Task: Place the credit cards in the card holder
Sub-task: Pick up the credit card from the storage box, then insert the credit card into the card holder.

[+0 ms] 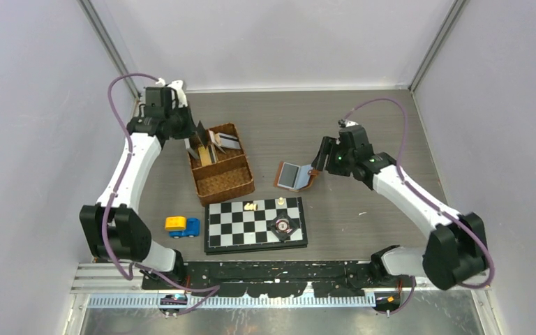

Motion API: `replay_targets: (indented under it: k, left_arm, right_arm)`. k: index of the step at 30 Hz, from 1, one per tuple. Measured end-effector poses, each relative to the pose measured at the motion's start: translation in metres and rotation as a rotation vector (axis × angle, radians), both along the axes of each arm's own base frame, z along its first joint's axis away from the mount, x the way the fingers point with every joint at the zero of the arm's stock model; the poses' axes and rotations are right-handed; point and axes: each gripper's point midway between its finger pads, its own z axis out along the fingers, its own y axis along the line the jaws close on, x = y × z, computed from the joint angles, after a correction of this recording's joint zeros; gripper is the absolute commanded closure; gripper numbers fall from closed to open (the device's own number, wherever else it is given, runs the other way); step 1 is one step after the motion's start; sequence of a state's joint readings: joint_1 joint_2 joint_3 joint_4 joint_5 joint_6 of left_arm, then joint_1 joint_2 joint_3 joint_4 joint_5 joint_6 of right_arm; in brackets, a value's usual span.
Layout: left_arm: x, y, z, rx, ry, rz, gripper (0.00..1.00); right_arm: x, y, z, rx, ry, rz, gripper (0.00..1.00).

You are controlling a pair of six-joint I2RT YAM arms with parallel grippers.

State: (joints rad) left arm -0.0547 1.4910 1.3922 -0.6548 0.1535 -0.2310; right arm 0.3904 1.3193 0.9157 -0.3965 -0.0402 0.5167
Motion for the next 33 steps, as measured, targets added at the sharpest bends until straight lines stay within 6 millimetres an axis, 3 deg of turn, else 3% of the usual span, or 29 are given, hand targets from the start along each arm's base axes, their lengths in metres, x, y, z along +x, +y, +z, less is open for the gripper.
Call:
replay_targets:
  k: [2, 6, 10, 14, 19, 23, 28, 33]
  left_arm:
    - [-0.006, -0.016, 0.014, 0.007, -0.046, -0.057, 1.0]
    - [-0.024, -0.066, 0.034, 0.003, -0.116, -0.243, 1.0]
    - [-0.056, -0.122, 0.045, -0.065, -0.152, -0.499, 1.0]
    - [-0.096, -0.166, 0.049, -0.157, -0.148, -0.727, 1.0]
    - [-0.139, -0.206, 0.058, -0.286, -0.124, -0.94, 1.0]
    - [-0.162, -0.225, 0.065, -0.38, -0.112, -1.05, 1.0]
    - [-0.175, -0.234, 0.07, -0.448, -0.102, -1.108, 1.0]
    - [-0.182, -0.237, 0.071, -0.493, -0.094, -1.123, 0.98]
  right_arm:
    - [-0.002, 0.0, 0.018, 0.018, -0.052, 0.01, 0.34]
    - [-0.014, 0.012, 0.061, 0.107, -0.161, 0.104, 0.33]
    - [-0.031, 0.04, 0.09, 0.249, -0.207, 0.265, 0.33]
    - [-0.05, 0.069, 0.116, 0.416, -0.227, 0.431, 0.3]
    - [-0.07, 0.085, 0.136, 0.532, -0.228, 0.568, 0.3]
    - [-0.083, 0.094, 0.144, 0.591, -0.211, 0.649, 0.32]
    - [-0.098, 0.105, 0.147, 0.644, -0.174, 0.731, 0.54]
    - [-0.104, 0.112, 0.144, 0.666, -0.141, 0.773, 0.96]
